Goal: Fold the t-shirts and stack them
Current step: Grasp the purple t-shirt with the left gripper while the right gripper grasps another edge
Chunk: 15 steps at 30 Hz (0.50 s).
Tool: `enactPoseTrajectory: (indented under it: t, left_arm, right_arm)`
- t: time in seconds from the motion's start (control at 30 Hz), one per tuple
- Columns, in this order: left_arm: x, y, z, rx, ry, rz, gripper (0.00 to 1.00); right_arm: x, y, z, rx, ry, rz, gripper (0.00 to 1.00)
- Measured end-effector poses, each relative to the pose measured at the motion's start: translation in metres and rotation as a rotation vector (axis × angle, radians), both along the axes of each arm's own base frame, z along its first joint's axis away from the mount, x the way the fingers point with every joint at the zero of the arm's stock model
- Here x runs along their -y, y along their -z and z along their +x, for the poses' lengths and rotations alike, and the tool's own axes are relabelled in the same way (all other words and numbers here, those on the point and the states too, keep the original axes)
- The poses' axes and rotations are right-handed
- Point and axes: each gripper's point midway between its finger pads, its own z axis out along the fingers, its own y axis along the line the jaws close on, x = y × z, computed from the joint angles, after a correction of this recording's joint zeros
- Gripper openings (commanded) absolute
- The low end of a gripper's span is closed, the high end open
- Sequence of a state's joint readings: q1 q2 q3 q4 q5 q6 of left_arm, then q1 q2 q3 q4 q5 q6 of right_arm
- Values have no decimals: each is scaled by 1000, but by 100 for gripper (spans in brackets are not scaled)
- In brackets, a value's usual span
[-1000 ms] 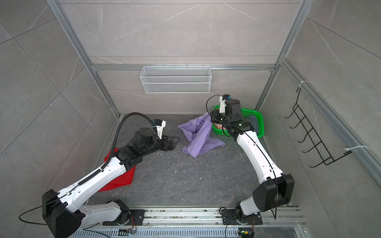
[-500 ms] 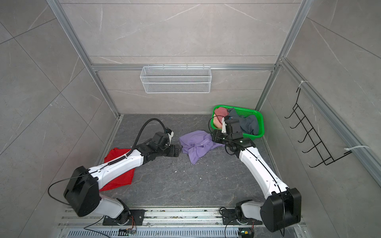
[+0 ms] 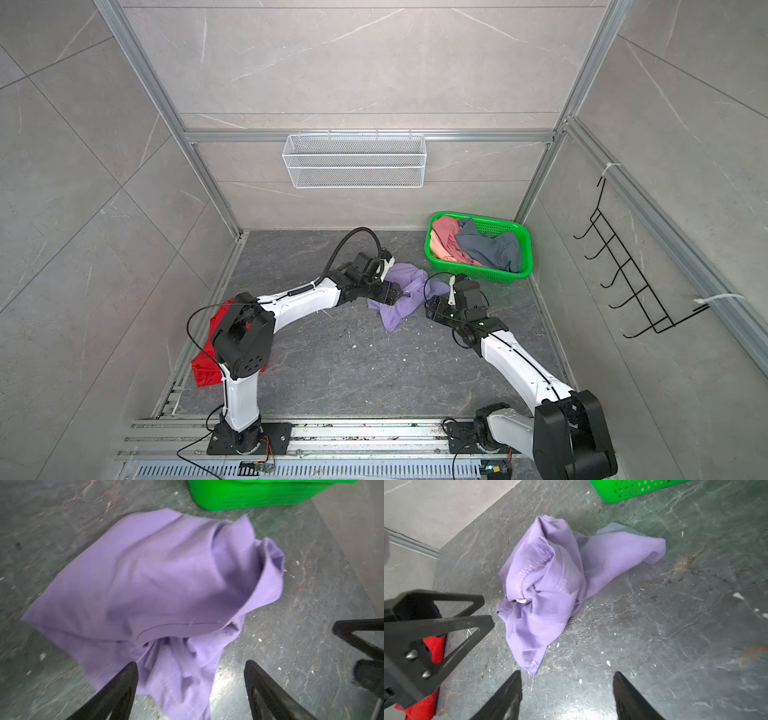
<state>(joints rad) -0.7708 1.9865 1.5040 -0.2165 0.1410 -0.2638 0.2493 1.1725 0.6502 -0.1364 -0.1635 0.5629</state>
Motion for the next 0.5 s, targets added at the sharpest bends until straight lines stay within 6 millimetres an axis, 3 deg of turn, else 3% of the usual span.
enactPoseTrajectory:
  t: [0.17, 0.33, 0.4, 0.5]
  left_arm:
    - [33, -10, -7, 38, 88, -28, 83]
    - [58, -9, 4, 72, 117, -40, 78]
    - [63, -1, 11, 78, 112, -31, 70]
    - [67, 11, 22, 87, 95, -9, 38]
  right_arm:
    - [1, -7, 8, 46, 16, 2, 72]
    - [6, -12, 13, 71, 33, 6, 74]
    - [13, -11, 14, 75, 55, 9, 75]
    - [27, -9, 16, 68, 100, 16, 75]
